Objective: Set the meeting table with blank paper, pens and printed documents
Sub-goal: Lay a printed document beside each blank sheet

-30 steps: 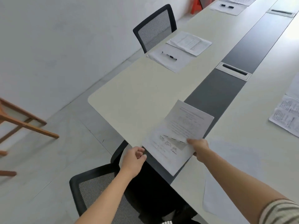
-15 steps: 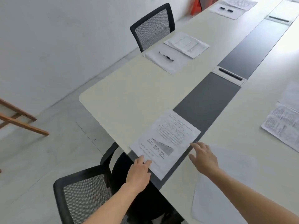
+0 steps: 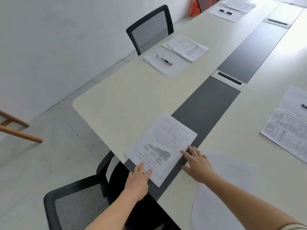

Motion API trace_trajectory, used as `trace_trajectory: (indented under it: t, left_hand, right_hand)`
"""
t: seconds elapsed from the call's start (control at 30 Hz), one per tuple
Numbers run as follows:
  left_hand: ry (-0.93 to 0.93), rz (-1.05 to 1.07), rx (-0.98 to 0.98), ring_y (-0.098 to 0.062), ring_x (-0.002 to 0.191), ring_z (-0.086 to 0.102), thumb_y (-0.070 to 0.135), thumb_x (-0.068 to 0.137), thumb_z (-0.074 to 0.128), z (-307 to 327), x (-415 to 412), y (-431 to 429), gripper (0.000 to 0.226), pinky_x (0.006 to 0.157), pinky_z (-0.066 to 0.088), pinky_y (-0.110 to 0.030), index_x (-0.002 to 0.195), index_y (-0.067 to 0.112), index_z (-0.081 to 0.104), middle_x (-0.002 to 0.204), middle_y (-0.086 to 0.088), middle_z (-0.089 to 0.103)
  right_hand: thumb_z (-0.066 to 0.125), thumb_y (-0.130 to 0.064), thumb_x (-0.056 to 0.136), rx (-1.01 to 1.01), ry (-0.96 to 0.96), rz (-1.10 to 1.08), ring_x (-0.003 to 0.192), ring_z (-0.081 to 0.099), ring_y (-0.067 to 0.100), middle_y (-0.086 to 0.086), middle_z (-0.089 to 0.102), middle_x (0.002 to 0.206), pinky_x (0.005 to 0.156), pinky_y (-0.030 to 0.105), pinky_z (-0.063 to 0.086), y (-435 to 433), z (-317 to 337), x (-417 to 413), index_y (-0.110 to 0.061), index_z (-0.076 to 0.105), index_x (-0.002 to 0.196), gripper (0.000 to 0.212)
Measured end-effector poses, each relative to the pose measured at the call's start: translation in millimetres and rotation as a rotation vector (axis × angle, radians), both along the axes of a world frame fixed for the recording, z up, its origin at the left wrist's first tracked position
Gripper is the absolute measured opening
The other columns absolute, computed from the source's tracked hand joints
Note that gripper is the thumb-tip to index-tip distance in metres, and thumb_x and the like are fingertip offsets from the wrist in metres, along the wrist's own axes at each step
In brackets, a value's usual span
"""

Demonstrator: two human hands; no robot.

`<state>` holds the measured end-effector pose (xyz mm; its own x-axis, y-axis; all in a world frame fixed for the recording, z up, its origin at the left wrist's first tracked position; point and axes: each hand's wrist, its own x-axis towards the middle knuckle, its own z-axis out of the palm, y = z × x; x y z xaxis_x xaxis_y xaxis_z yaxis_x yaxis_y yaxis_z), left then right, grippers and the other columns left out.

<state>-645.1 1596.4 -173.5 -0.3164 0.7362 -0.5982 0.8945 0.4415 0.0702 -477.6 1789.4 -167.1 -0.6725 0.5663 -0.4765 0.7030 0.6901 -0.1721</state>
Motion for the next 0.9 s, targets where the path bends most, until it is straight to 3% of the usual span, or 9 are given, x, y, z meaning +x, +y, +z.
trace_trajectory:
  t: [0.13,0.37,0.9]
  left_hand:
    - [0.000,-0.006,0.011,-0.030,0.147,0.007,0.029,0.096,0.049,-0.6,-2.0,0.4,0.062,0.114,0.026,-0.045,0.150,0.026,0.018,0.161,-0.014,0.001]
    - [-0.019,0.011,0.050,-0.030,0.145,0.010,0.035,0.096,0.048,-3.6,0.7,-0.4,0.062,0.111,0.033,-0.041,0.150,0.025,0.019,0.160,-0.015,0.002]
    - [-0.018,-0.033,-0.002,-0.029,0.144,0.010,0.034,0.094,0.053,-1.4,0.6,2.7,0.068,0.103,0.044,-0.035,0.150,0.026,0.016,0.160,-0.014,-0.001]
  right_hand:
    - [0.050,-0.050,0.092,0.081,0.086,-0.124,0.151,0.010,0.024,0.003,0.008,0.164,0.118,0.039,0.023,1.1,9.7,60.5,-0.034,0.018,0.153,0.070]
    - [0.057,-0.067,0.078,-0.027,-0.178,-0.125,0.151,-0.012,0.022,0.003,-0.016,0.164,0.121,0.037,0.009,-31.5,-4.9,161.8,-0.038,-0.005,0.153,0.102]
    - [0.061,-0.065,0.079,-0.039,-0.120,-0.338,0.151,-0.006,0.031,0.009,-0.008,0.164,0.116,0.045,0.023,-39.4,-12.0,82.1,-0.034,0.005,0.154,0.099]
